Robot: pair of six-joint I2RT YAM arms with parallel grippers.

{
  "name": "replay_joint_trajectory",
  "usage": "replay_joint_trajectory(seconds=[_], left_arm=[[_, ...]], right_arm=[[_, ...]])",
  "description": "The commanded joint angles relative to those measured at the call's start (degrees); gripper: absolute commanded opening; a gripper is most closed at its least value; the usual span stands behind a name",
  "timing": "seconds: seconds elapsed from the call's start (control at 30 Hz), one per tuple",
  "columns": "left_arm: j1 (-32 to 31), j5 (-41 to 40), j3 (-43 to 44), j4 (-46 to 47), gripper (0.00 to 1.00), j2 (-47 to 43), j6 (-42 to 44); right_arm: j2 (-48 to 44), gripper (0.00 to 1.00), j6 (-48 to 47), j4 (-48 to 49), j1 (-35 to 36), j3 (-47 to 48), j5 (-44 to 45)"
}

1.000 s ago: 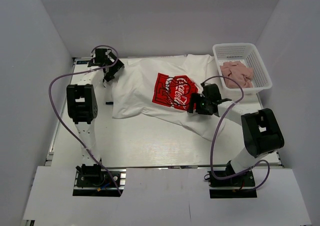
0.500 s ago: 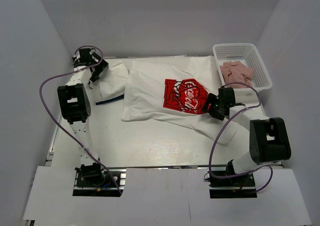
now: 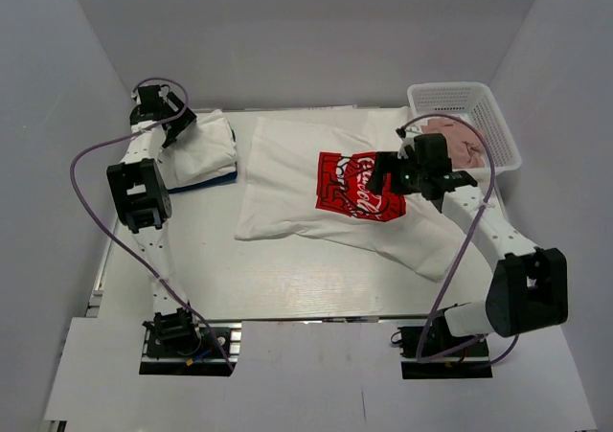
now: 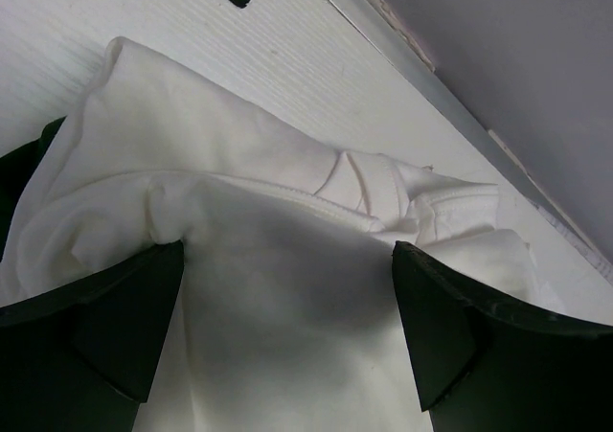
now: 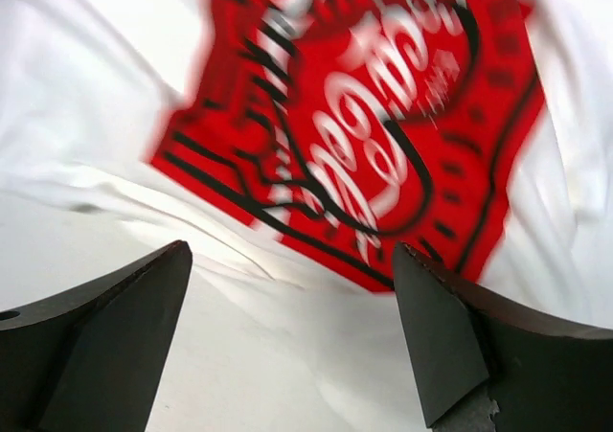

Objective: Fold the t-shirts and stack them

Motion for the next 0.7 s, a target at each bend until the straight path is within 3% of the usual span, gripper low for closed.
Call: replay_joint_trajectory(seconds=[0.0,0.2,0.37,0.67], left_arm=[[0.3,1.4,3.2,-1.1,1.0,-3.2,3.1],[-1.9,5.6,2.4,-2.4,1.0,-10.0,5.8],[-3.0,6.4,-7.8,-1.0,1.0,-18.1,5.8],[-7.4,8.6,-20.1,-1.3,1.0,-21.9,6.4]], right_arm=[[-3.0,0.91,-4.4,-0.5,2.1,3.9,-3.9],[-6.7,0.91,-3.1,5.1,3.3,0.8,-4.6],[-7.2,0.91,-2.2,5.5,3.5,-0.5,-4.7],[-7.4,0.91,-1.9,5.9,3.6,-1.9,-4.4]])
